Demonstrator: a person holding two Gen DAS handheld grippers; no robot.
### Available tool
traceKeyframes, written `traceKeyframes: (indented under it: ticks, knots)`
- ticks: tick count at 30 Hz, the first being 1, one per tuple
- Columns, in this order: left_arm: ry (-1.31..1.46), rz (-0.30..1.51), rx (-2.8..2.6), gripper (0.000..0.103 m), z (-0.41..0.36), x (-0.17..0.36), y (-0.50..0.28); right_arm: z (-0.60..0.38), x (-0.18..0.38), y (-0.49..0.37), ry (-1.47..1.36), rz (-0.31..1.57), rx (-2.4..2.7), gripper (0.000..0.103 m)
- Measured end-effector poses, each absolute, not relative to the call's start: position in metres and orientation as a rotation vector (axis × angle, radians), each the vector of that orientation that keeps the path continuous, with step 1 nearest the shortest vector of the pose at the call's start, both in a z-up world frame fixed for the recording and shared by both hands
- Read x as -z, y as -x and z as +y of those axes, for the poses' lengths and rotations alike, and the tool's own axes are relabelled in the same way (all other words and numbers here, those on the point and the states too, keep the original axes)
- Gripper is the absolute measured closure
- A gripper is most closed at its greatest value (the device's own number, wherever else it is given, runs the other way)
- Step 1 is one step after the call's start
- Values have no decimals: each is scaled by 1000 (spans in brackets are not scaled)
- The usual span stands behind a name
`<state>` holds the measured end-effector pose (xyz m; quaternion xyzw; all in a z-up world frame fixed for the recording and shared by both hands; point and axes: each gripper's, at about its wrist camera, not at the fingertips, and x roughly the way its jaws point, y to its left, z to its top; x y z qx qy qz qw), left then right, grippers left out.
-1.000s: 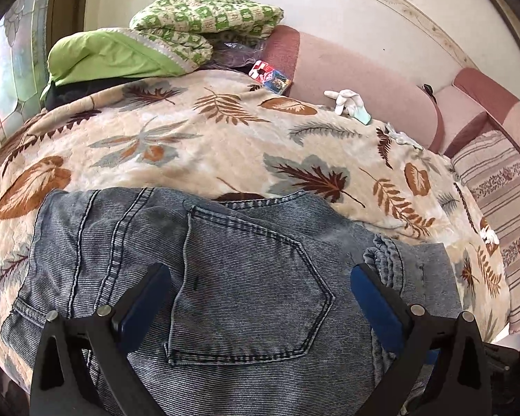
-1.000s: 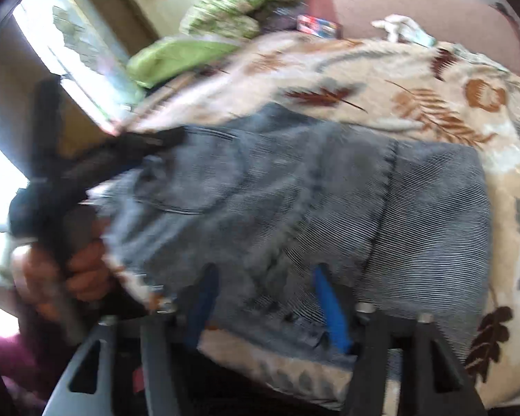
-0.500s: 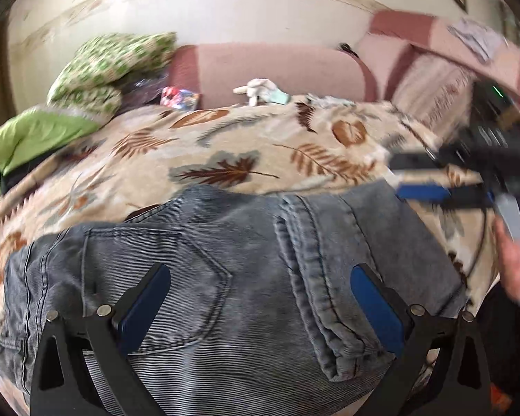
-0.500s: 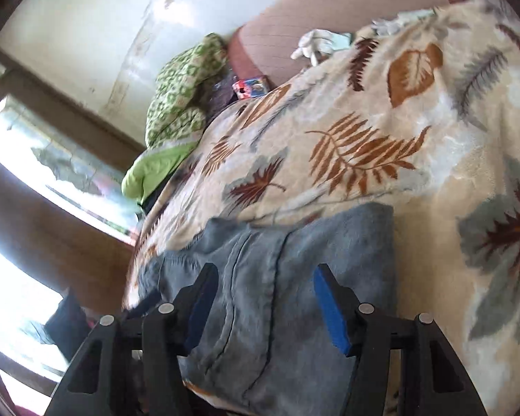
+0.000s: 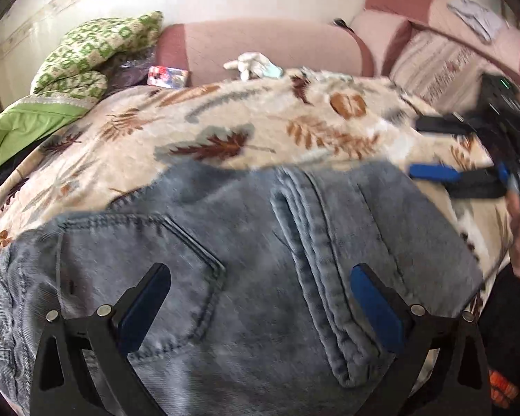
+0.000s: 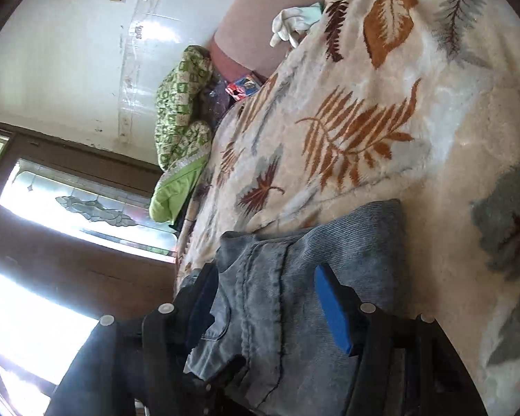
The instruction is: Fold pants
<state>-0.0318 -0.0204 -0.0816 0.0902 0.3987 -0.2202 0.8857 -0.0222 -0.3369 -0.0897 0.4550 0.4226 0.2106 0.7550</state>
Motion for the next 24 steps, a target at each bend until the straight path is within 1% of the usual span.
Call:
traceKeyframes:
  ticks: [6,10,13,15,16,19,22,24]
  knots:
    - [-207,835,367,0,-48,65,-9,-345,75,62,-1035,853,-539,41]
    - [-327,889,276,0,-73,87,-37,-342,91,87,-1121,870,-582,41]
    - [-351,920,262,0,-71,105,-38,-320,106,93,-1086,976,-605,41]
    - [-332,912,270,0,-65,104,-35,-303,124,90,-1010,1103,-566,41]
    - [-324,914,277,0,-62,101,-35,-298,130,88,-971,1130,-550,41]
    - [-270,890,271,0,-45,92,-32,-301,126,83,-994,1109,-568,41]
    - [-189,867,260,0,-24,76,-27,-309,117,83,-1029,998,-560,40]
    - [-135,832,248,0,-10,61,-23,-309,101,85,-1006,901,-586,40]
